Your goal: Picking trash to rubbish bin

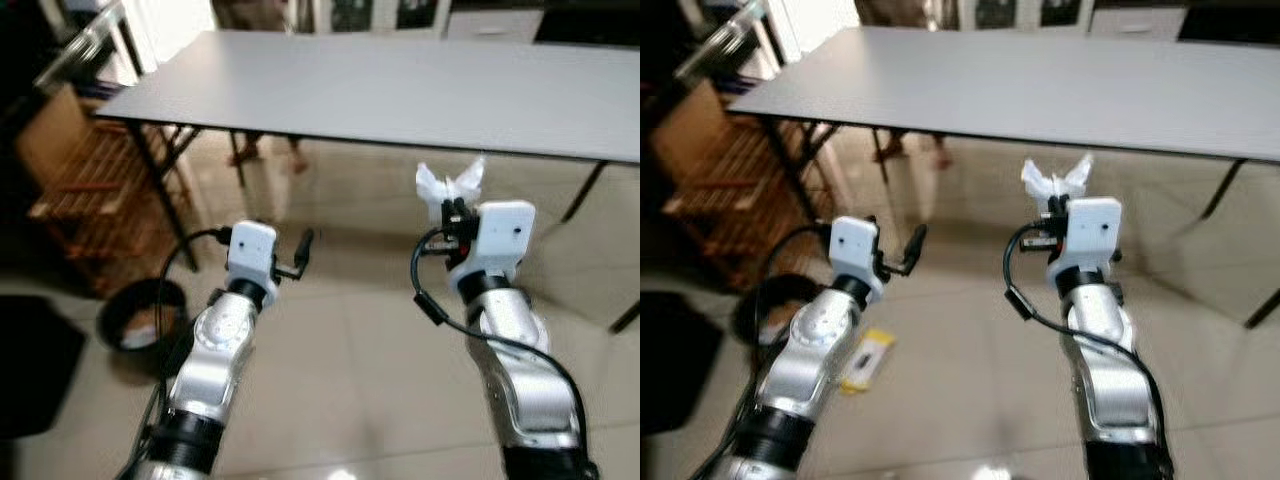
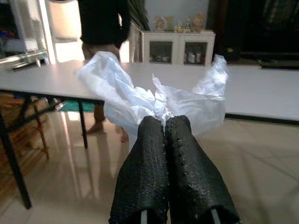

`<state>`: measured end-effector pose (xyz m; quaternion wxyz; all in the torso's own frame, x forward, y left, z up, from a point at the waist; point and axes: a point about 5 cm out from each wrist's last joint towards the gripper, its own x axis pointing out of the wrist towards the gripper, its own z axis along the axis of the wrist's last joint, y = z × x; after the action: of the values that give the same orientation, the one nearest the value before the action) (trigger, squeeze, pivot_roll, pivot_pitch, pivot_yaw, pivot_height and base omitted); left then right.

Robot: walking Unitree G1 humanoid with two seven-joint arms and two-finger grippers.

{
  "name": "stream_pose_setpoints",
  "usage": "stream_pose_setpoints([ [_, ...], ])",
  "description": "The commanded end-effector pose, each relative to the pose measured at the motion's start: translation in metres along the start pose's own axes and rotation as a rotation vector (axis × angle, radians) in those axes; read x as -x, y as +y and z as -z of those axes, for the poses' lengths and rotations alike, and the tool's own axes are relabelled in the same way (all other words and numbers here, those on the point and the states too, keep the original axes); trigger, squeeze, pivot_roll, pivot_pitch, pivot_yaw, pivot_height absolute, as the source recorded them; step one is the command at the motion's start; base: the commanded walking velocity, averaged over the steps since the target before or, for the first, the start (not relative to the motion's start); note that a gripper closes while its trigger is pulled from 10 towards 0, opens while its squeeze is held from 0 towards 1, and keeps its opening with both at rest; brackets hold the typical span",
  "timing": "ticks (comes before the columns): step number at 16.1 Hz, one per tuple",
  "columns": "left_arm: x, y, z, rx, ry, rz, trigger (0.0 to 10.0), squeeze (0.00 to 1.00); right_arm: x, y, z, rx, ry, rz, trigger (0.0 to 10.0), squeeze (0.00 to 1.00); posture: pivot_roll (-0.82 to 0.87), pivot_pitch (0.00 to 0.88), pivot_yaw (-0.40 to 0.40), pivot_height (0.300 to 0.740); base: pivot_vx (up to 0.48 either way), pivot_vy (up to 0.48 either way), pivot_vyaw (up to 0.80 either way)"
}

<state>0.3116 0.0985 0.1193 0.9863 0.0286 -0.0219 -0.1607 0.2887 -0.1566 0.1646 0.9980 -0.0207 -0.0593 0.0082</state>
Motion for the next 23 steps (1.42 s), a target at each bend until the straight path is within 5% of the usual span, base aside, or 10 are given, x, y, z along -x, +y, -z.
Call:
stream_pose_setpoints([
  [1,-0.0001,0.0014,-0.0019,-0.017,-0.004,0.005,10.0,0.00,-0.0019,0.0000,-0.0033,-0.009,-0.015,0.004,0.0,0.00,-0.04,0.060,0.010,0.740,0.000,0.480,0.00],
  [23,-0.0004,0.0013,-0.0002,-0.029,0.002,-0.007,10.0,0.00,-0.0034,0.0078,-0.0019,-0.019,-0.020,-0.025,0.0,0.00,-0.03,0.065,0.007,0.740,0.000,0.480,0.00],
])
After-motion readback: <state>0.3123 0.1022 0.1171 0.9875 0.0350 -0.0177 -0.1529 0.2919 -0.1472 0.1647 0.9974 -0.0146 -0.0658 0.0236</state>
